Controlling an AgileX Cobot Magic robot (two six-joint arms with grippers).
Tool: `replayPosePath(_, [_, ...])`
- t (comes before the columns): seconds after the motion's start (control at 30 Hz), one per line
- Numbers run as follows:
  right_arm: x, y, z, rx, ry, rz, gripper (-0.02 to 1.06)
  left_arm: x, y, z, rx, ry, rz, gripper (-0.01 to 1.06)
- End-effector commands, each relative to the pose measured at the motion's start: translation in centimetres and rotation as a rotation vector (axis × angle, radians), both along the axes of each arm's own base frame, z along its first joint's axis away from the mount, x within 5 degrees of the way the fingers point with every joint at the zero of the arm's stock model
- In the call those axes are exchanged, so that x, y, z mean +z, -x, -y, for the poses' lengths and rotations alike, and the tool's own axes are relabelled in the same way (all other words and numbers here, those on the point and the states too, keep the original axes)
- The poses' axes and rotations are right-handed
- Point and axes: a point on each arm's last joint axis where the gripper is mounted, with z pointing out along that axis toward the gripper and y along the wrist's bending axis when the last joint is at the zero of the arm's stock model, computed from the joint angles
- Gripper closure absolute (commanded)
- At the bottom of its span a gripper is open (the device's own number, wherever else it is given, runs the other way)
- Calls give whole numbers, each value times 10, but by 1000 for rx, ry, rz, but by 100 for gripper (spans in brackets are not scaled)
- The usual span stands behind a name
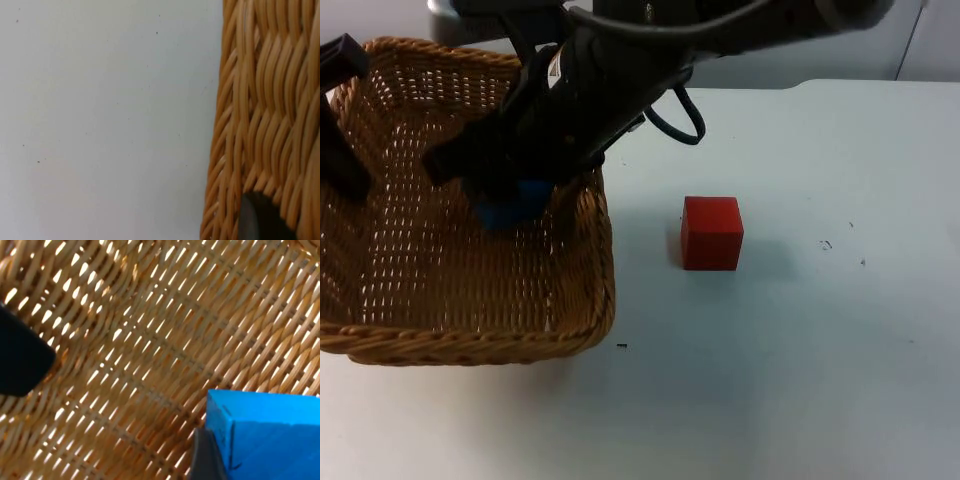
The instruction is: Pick up the basket with the left hand and place the blue cube into the basket with the right hand.
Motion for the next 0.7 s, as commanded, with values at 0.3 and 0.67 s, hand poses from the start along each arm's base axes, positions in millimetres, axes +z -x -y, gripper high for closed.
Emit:
replayPosePath(0.3, [6,-1,-4,11,-14,11,66,5,-2,1,12,32,8,105])
replayPosePath(0.67, [14,1,-3,25,-12,25,26,5,-2,1,12,32,8,105])
